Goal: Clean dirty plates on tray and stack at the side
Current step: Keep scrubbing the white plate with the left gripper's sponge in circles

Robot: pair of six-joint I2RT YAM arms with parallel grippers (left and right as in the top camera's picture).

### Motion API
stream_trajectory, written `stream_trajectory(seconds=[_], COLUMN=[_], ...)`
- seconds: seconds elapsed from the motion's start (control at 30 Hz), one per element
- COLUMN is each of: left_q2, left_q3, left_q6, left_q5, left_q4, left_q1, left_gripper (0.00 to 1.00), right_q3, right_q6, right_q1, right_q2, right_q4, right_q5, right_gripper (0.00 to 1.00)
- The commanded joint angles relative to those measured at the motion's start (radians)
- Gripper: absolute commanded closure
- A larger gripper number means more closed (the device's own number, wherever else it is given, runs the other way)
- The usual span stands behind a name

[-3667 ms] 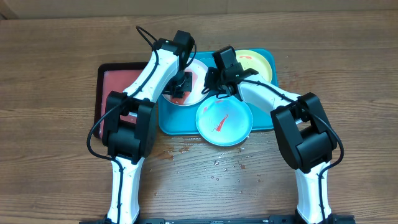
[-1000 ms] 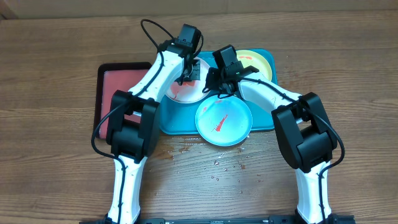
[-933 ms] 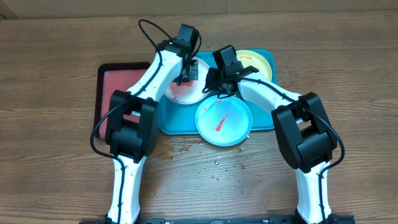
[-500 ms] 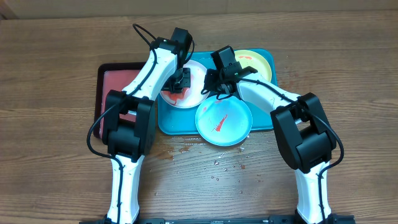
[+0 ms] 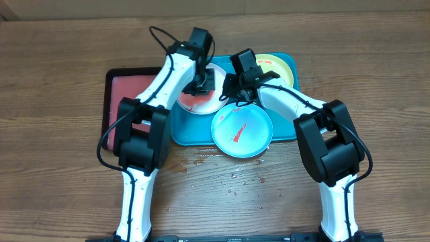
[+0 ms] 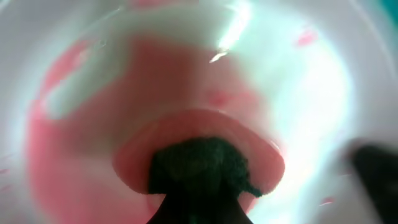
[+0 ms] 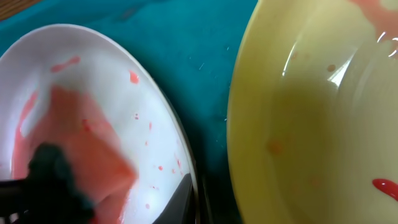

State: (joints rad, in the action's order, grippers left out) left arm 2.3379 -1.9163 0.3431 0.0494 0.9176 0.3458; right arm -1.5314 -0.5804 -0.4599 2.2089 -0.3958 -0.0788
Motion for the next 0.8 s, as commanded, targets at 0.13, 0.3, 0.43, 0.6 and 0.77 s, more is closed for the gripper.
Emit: stream_trajectory(seconds=[0.13,0.3,0.43,0.6,0.77], left_q2=[0.030,0.030,0.030,0.030,0.030], left_q3=[0.022,0.022,0.022,0.022,0.022], left_q6=[0.032,0.039,0.040,0.040,0.037], left_q5=[0.068,0.015,-0.014,-0.032,-0.032], left_q4=[-0.111,-0.158,-0.168,-0.174,-0.122], left_q1=[0.008,-0.005,-0.020,-0.055,-0.080], left_gripper=[0.96,0.96,0.96,0.96,0.96], right_q3=[-0.019,-0.019,-0.019,-0.019,-0.019], right_q6=[-0.013,0.012,0.013,0.013,0.013], right_q1=[-0.009,-0.013,-0.012,-0.012,-0.012], right_q2=[0.010,0.010,0.010,0.010,0.010], right_q4=[-0.011,-0.019,-0.022,-0.023,-0.023], right_q5=[-0.020,-0.024,-0.024,-0.024,-0.024], right_gripper=[0.96,0.96,0.96,0.96,0.96])
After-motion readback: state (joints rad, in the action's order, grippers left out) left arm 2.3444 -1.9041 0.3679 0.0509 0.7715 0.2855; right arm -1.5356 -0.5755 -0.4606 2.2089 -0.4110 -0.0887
